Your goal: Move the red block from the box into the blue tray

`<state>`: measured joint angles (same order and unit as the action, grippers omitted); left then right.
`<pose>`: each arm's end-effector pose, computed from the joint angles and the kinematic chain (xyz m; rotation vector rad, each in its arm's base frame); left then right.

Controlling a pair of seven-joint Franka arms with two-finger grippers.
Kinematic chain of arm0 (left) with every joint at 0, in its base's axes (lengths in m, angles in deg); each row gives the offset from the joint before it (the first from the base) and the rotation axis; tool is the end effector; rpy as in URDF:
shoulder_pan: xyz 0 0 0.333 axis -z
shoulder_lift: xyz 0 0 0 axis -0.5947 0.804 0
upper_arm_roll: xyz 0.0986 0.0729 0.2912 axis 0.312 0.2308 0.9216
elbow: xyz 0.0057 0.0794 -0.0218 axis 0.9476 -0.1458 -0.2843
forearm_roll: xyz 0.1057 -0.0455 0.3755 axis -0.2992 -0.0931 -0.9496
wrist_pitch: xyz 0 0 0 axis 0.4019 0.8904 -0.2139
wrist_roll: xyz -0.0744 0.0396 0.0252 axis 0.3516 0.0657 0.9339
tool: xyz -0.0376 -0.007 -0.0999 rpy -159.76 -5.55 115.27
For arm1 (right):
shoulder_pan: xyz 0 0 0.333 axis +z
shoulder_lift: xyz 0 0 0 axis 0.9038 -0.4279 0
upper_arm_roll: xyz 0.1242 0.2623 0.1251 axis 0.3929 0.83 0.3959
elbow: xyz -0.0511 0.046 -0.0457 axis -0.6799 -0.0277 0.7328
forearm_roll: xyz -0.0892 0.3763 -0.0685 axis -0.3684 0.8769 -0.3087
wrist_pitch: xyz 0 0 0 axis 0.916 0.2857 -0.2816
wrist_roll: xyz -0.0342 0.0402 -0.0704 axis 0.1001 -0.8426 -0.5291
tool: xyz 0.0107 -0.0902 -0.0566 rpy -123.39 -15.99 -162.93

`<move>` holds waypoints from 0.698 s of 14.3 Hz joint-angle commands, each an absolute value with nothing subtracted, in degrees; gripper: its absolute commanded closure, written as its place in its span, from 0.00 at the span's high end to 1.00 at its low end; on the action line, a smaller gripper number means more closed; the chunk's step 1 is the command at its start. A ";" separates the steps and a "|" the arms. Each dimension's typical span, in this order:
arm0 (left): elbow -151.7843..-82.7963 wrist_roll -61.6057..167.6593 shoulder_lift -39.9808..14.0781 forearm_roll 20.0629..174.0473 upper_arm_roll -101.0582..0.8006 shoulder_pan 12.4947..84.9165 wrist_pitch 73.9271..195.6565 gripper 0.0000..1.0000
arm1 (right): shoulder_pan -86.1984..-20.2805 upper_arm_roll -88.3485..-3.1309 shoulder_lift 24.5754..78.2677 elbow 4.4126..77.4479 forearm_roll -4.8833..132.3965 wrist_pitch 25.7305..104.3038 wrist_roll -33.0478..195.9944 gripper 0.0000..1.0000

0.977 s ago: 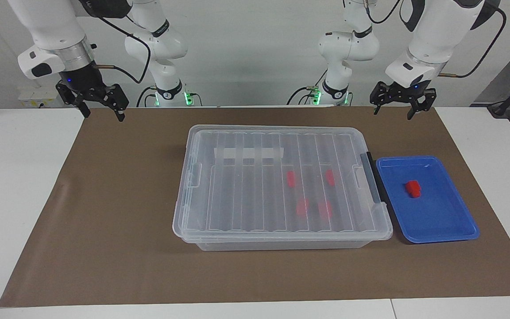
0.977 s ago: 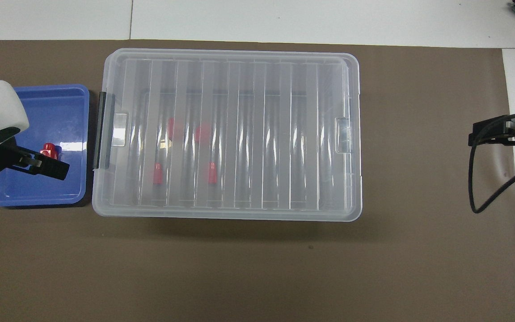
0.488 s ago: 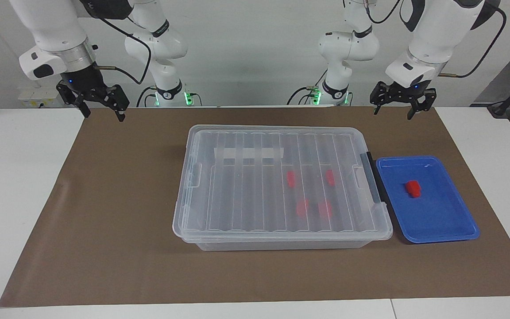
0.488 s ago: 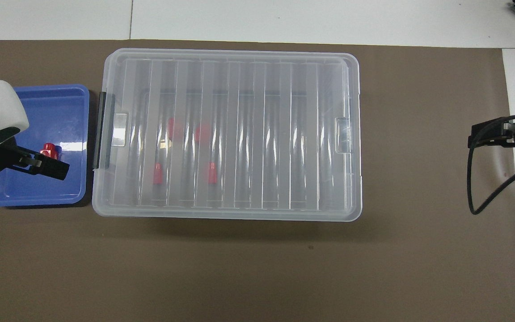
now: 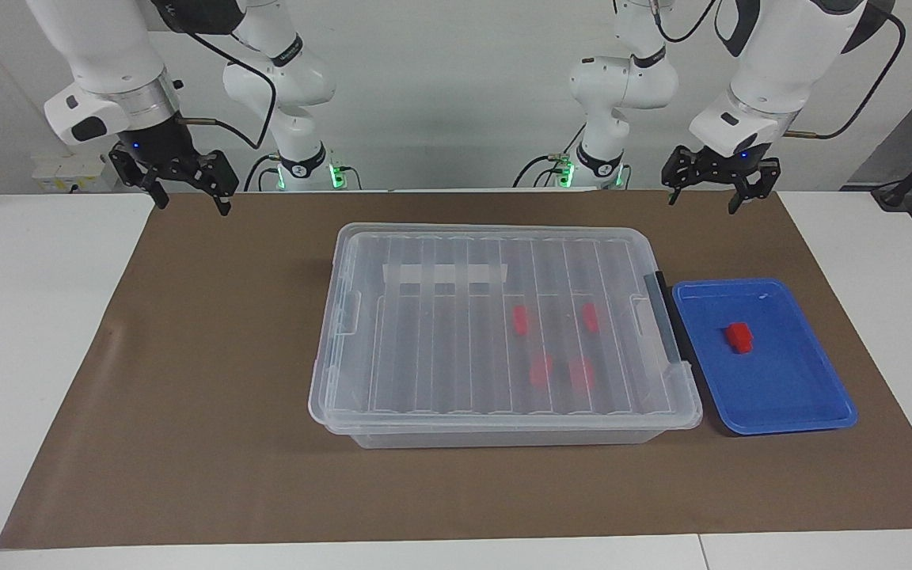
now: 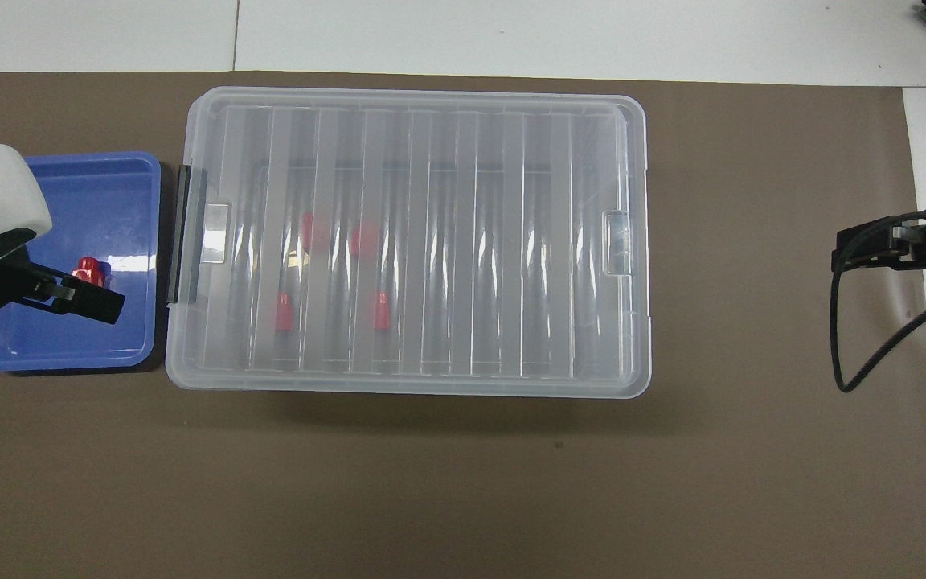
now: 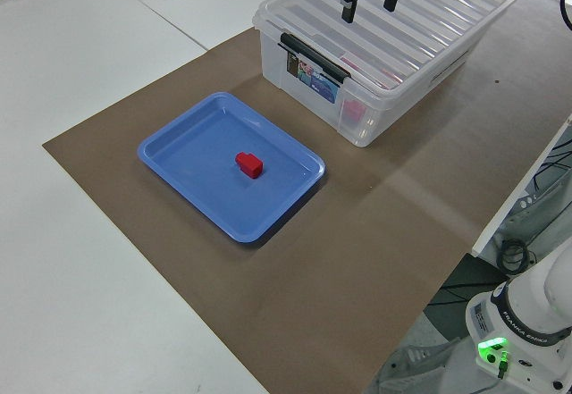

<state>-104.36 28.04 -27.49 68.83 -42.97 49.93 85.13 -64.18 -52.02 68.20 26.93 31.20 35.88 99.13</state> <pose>0.5194 -0.0779 0.6148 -3.0522 0.5075 0.0808 0.5432 0.0097 0.6405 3.0993 -0.2231 0.0091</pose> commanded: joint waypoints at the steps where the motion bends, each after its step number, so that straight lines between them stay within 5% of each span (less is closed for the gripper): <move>1: -104.16 28.09 -28.11 68.93 -42.36 50.46 84.04 1.00 | -64.40 -51.71 68.17 26.83 31.23 35.31 98.52 1.00; 10: -104.16 28.09 -28.11 68.93 -42.44 50.46 84.04 1.00 | -64.31 -51.71 68.26 27.18 31.23 35.49 98.96 1.00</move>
